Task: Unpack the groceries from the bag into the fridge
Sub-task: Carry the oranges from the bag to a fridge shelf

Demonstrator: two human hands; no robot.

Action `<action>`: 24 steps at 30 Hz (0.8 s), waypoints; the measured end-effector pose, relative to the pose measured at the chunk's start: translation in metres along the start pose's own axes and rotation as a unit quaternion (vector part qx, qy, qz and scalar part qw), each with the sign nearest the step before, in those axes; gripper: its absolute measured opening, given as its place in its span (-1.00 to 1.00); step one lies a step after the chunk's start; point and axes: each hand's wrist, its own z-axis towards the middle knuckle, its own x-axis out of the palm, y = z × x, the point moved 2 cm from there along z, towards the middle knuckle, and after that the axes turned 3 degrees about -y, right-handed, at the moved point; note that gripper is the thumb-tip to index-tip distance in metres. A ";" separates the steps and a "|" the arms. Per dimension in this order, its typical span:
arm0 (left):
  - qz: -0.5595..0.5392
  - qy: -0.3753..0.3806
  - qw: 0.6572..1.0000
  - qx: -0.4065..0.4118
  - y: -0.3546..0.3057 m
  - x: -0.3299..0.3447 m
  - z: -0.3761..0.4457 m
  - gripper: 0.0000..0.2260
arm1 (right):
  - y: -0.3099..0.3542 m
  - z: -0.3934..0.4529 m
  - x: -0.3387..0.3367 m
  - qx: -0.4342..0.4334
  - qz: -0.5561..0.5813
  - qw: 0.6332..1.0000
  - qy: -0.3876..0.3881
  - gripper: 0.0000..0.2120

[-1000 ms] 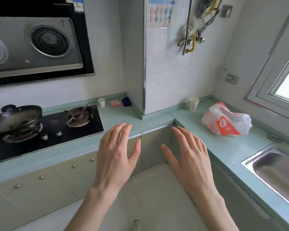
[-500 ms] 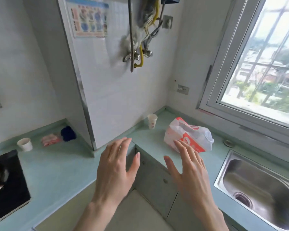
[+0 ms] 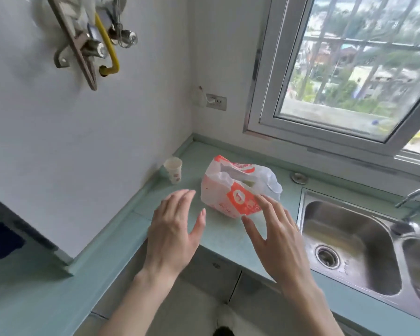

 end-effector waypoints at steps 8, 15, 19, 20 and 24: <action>-0.019 0.042 0.999 0.019 0.011 0.105 0.083 -0.59 | -0.070 0.082 0.071 0.036 0.014 0.998 0.043 -0.53; -0.011 0.090 0.996 0.012 0.016 0.191 0.136 -0.60 | -0.128 0.143 0.123 0.051 0.011 0.996 0.077 -0.51; -0.016 0.132 0.991 0.016 0.016 0.231 0.153 -0.58 | -0.153 0.167 0.150 0.057 0.019 0.991 0.117 -0.51; -0.014 0.140 0.990 0.021 0.017 0.241 0.158 -0.59 | -0.158 0.172 0.156 0.057 0.019 0.990 0.128 -0.50; -0.009 0.169 0.984 0.053 0.023 0.290 0.184 -0.66 | -0.175 0.190 0.181 0.063 0.033 0.984 0.162 -0.52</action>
